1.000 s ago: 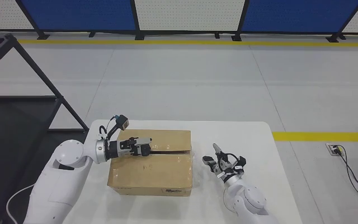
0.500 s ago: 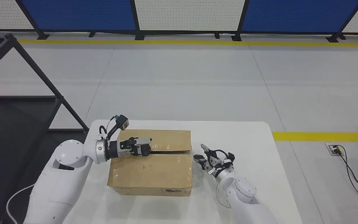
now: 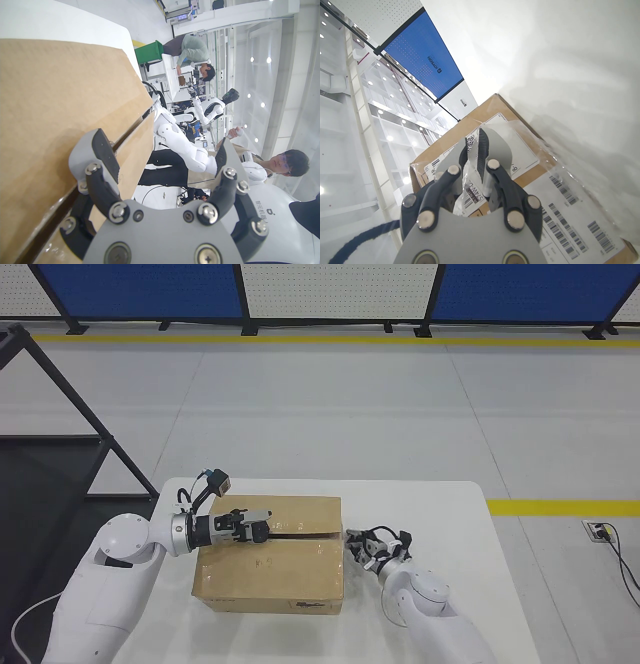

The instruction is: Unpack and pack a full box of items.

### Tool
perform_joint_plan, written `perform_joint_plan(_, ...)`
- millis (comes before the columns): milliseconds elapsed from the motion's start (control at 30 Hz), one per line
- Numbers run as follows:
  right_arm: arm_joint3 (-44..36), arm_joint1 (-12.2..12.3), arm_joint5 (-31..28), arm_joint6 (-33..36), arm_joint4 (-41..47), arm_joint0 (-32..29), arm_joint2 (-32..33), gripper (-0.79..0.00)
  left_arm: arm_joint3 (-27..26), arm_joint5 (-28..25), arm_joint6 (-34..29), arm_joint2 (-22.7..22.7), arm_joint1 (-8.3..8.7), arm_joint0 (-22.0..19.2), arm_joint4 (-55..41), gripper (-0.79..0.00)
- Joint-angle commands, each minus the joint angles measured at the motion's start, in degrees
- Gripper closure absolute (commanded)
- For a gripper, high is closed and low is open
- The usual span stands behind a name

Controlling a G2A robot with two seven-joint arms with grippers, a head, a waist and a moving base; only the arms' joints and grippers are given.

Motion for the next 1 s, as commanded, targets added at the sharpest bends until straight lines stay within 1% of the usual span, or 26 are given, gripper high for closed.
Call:
perform_joint_plan(0, 0.0, 0.0, -0.1, 0.1, -0.2, -0.1, 0.0, 0.000, 0.0, 0.0, 0.0, 0.0, 0.00, 0.0, 0.0, -0.785)
perform_joint_plan(100, -0.4, -0.1, -1.6, 0.1, -0.5, -0.6, 0.3, 0.000, 0.0, 0.0, 0.0, 0.0, 0.00, 0.0, 0.0, -0.785)
perform_joint_plan(300, -2.6, -0.1, -6.3, 0.6, -0.5, -2.8, 1.2, 0.000, 0.0, 0.0, 0.0, 0.0, 0.00, 0.0, 0.0, -0.785)
perform_joint_plan(500, -5.3, -0.1, -12.4, -1.3, -3.0, -5.2, 1.5, 0.000, 0.0, 0.0, 0.0, 0.0, 0.00, 0.0, 0.0, -0.785)
perform_joint_plan(667, -6.8, -0.3, -18.9, -2.1, -5.1, -7.0, 1.4, 0.000, 0.0, 0.0, 0.0, 0.0, 0.00, 0.0, 0.0, -0.785)
perform_joint_plan(967, -8.4, -0.5, -30.9, -1.3, -7.6, -10.2, 2.2, 0.000, 0.0, 0.0, 0.0, 0.0, 0.00, 0.0, 0.0, -0.785)
